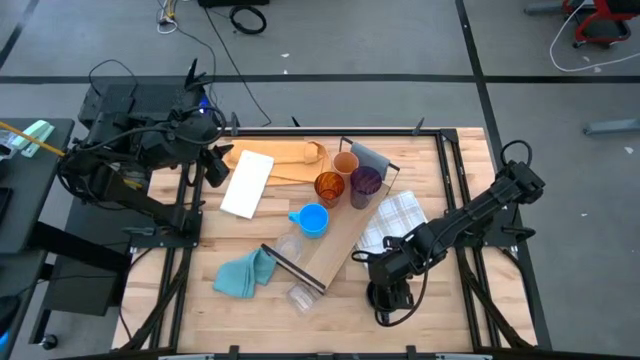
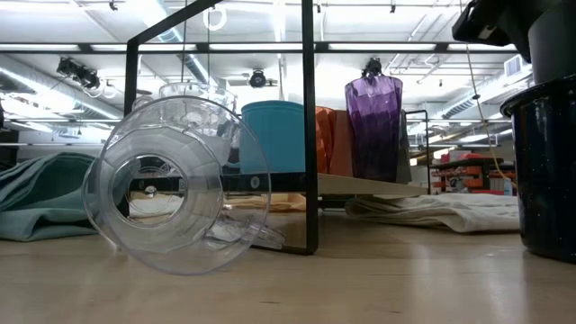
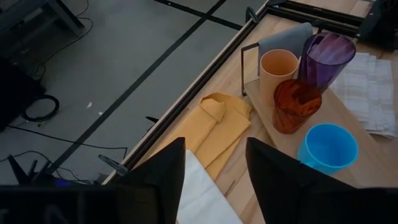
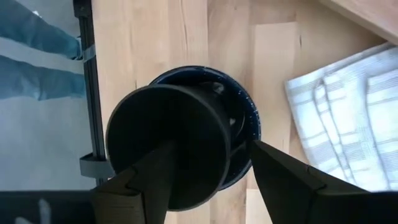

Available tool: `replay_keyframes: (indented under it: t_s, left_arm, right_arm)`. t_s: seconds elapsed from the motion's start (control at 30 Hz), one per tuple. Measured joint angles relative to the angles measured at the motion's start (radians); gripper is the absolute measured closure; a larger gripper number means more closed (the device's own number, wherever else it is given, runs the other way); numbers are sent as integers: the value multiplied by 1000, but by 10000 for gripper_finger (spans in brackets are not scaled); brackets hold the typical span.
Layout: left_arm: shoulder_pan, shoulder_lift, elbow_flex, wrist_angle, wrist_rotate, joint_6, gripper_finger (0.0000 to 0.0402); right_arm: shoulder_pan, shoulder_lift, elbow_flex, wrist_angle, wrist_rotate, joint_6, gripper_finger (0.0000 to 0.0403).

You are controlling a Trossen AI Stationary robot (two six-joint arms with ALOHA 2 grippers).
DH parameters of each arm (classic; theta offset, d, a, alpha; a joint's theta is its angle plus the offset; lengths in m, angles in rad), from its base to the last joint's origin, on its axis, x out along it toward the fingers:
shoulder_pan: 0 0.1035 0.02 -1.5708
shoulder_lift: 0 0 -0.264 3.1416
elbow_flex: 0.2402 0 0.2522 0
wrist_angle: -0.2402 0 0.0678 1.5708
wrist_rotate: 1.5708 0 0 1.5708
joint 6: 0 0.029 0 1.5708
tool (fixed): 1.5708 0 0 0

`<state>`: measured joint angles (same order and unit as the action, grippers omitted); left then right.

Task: Stack small to large cups/mugs on shelf
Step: Put the black cup on the shelf

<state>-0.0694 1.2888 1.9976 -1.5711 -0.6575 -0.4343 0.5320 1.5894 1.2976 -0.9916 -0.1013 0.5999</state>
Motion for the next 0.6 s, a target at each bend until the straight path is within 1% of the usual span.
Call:
replay_keyframes:
  t_s: [0.17,0.3,0.47,0.5,0.6]
  left_arm:
    - [0,0,0,4,0,6,222]
    - [-3,0,-4,43,0,-2,225]
    - [-68,-25,-88,245,2,87,219]
    - [-85,-34,-115,283,15,101,218]
    - [-120,-73,-219,411,102,133,217]
  right_arm:
    - [1,0,0,13,21,2,186]
    - [0,0,0,27,30,2,190]
    - [0,0,0,31,44,11,203]
    - [0,0,0,32,45,11,206]
    - [0,0,0,40,45,11,215]
